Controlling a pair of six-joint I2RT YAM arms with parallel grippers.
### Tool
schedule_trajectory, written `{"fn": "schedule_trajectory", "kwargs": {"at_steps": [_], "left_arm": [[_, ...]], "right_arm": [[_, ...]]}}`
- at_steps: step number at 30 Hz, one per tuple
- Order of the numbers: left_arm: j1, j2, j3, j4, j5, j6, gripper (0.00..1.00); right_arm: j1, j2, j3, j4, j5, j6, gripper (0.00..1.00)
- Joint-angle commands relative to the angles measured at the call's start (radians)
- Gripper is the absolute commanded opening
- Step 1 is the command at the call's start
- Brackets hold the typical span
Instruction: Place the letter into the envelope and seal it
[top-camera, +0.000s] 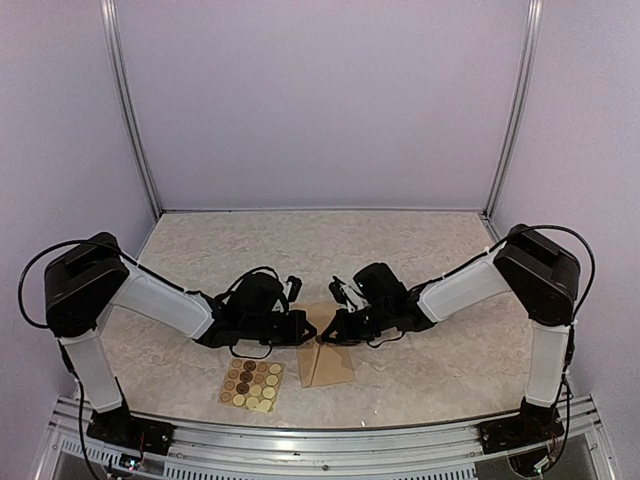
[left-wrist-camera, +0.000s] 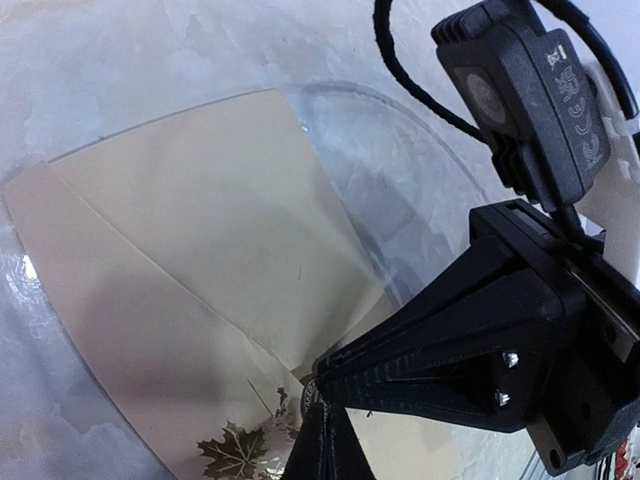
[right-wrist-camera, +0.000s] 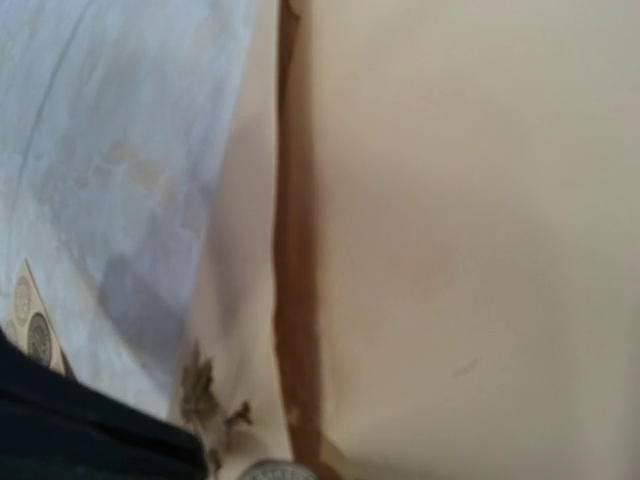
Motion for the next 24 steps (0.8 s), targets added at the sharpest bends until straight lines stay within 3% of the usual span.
{"fn": "schedule_trajectory", "kwargs": {"at_steps": [1, 24], "left_arm": [[-0.005, 0.040, 0.032, 0.005, 0.015, 0.011, 0.00], [-0.007, 0.074, 0.043, 0.057, 0.052, 0.003, 0.00]], "right_arm": [[-0.008, 0.027, 0.007, -0.036, 0.026, -0.011, 0.00], [-0.007, 0.039, 0.013, -0.043, 0.022, -0.010, 0.00]]}}
